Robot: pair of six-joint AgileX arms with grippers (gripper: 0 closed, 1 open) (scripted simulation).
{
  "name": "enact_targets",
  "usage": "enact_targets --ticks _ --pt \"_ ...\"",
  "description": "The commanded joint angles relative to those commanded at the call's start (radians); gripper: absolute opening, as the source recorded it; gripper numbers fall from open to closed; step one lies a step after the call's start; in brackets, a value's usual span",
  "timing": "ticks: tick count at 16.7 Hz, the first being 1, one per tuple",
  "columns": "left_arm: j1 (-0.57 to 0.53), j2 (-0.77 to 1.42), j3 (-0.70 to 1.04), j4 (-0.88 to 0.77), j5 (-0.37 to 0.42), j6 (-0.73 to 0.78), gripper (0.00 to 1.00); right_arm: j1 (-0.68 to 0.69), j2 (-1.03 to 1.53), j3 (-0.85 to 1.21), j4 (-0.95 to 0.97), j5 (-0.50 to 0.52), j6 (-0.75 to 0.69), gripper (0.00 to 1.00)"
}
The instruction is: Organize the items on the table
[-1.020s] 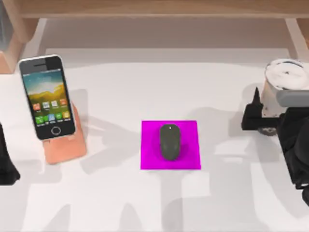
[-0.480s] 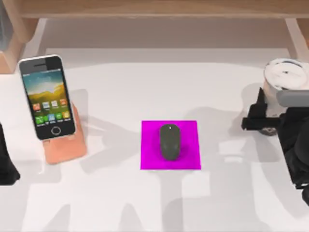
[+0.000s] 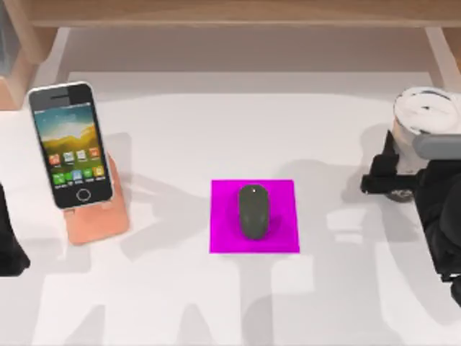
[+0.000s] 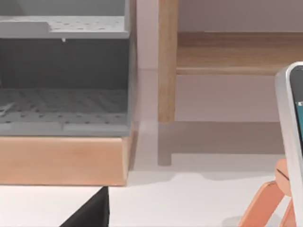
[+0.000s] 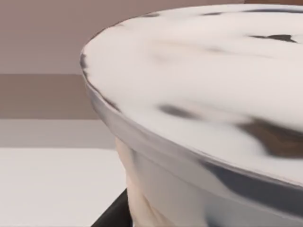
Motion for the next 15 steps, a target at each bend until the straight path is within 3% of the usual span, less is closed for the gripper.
enact_targets --ticks 15 --pt "0.000 0.000 0.000 0.000 0.000 0.000 1.00 0.001 -0.072 0.008 -0.060 0.000 0.011 0.00"
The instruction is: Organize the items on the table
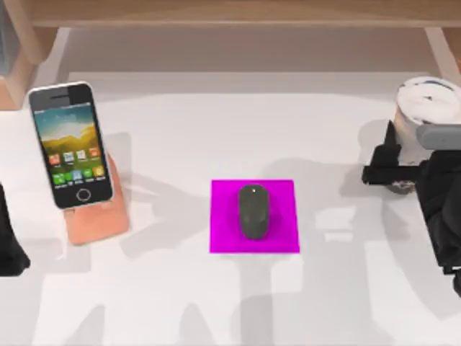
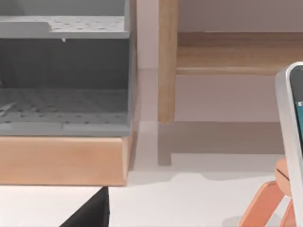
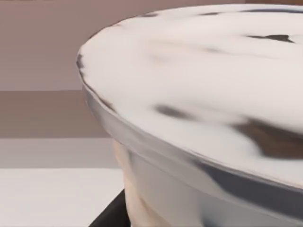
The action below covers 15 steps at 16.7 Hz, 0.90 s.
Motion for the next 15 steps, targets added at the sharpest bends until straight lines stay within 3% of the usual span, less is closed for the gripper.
enact_targets --ticks 7,15 --pt "0.000 0.000 0.000 0.000 0.000 0.000 1.00 -0.003 -0.144 0.218 -0.205 -0.004 0.095 0.00" --pt "0.000 0.000 0.000 0.000 0.000 0.000 1.00 -0.036 -0.149 0.560 -0.494 -0.006 0.090 0.00"
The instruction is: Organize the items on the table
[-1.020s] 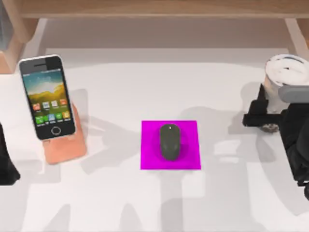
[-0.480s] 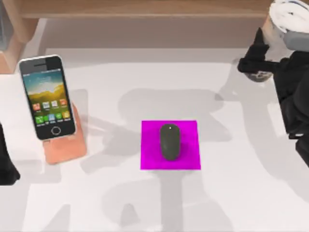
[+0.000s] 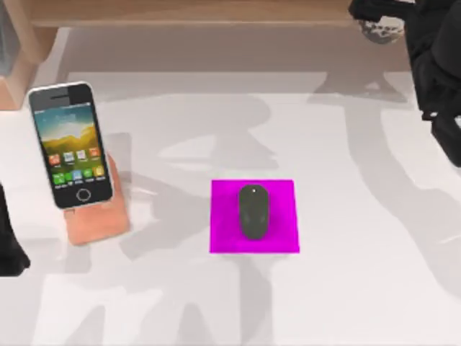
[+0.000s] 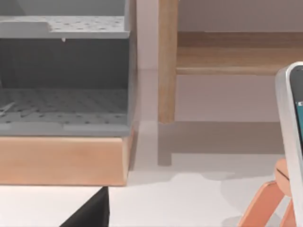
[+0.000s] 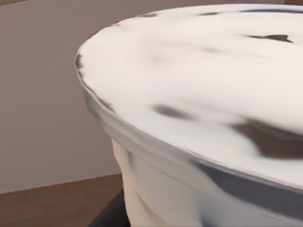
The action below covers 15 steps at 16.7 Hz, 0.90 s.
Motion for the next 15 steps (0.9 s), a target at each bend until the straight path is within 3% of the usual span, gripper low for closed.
enact_targets --ticks 8,15 --pt "0.000 0.000 0.000 0.000 0.000 0.000 1.00 -0.005 0.181 0.498 -0.499 -0.009 -0.075 0.00" --pt "0.000 0.000 0.000 0.000 0.000 0.000 1.00 0.002 0.229 0.572 -0.574 -0.029 -0.102 0.00"
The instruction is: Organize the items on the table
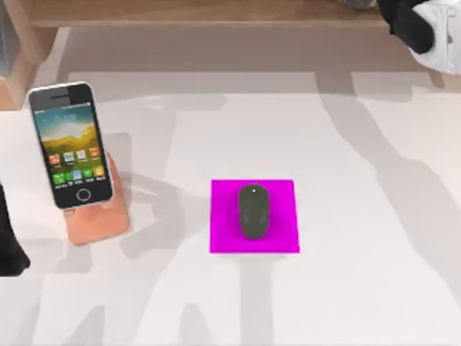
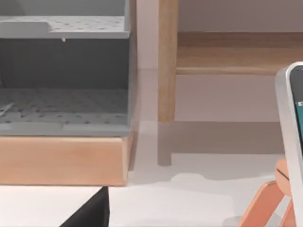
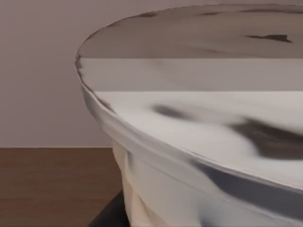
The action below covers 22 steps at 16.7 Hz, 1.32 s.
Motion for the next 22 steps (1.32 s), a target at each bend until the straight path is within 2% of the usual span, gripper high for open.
enact_targets --ticks 10,22 --pt "0.000 0.000 0.000 0.000 0.000 0.000 1.00 0.000 0.000 0.000 0.000 0.000 0.000 0.00" --pt "0.000 0.000 0.000 0.000 0.000 0.000 1.00 0.000 0.000 0.000 0.000 0.000 0.000 0.90"
